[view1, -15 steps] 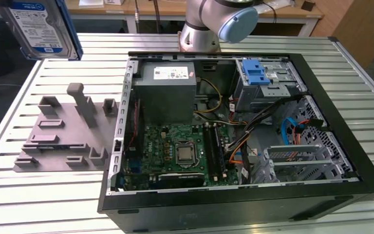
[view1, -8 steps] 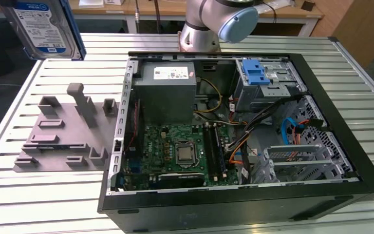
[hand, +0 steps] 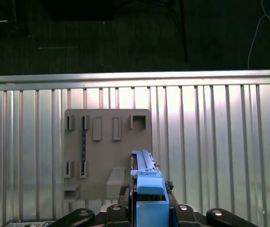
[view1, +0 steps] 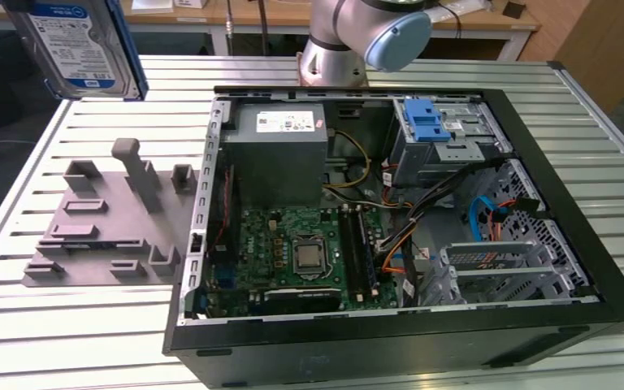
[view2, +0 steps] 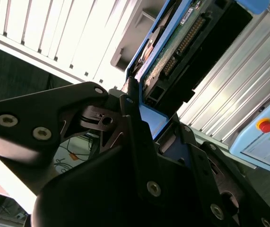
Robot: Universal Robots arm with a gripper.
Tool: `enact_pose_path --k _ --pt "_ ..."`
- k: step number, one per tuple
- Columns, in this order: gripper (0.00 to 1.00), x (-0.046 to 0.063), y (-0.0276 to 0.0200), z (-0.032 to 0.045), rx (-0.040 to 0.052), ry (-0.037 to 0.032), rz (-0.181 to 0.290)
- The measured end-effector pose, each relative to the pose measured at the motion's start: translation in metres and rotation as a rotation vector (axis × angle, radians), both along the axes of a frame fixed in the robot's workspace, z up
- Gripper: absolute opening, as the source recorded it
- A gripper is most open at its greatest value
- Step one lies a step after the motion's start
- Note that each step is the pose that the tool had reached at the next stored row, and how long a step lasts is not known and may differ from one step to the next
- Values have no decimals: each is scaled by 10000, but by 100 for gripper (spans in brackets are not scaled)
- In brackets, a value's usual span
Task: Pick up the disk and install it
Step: 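Pick up the disk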
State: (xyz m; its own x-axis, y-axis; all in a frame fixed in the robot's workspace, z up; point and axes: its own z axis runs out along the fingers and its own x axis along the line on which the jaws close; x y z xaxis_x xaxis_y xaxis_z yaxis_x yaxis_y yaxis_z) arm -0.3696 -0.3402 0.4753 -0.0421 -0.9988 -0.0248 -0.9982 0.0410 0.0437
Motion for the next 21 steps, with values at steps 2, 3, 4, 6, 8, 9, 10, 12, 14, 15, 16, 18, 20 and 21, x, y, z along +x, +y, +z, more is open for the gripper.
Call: enact_pose_path --k 2,3,4,6,8,9,10,12,14,15,16,18,20,21 --pt "37 17 -1 0 0 0 0" --pt "37 26 -1 0 0 1 0" --pt "37 33 -2 0 0 0 0" --pt "37 49 -2 0 0 0 0" --pt "37 63 -3 0 0 0 0" --pt "37 70 -3 0 0 0 1" --pt "37 78 -3 0 0 1 0" --pt "37 92 -3 0 -1 0 0" --pt "37 107 -4 0 0 1 0" --pt "37 114 -5 0 0 1 0" --pt "37 121 -6 0 0 0 0" --pt "37 139 -9 0 0 0 0" --pt "37 155 -15 0 0 0 0" --pt "37 164 -18 0 0 0 1"
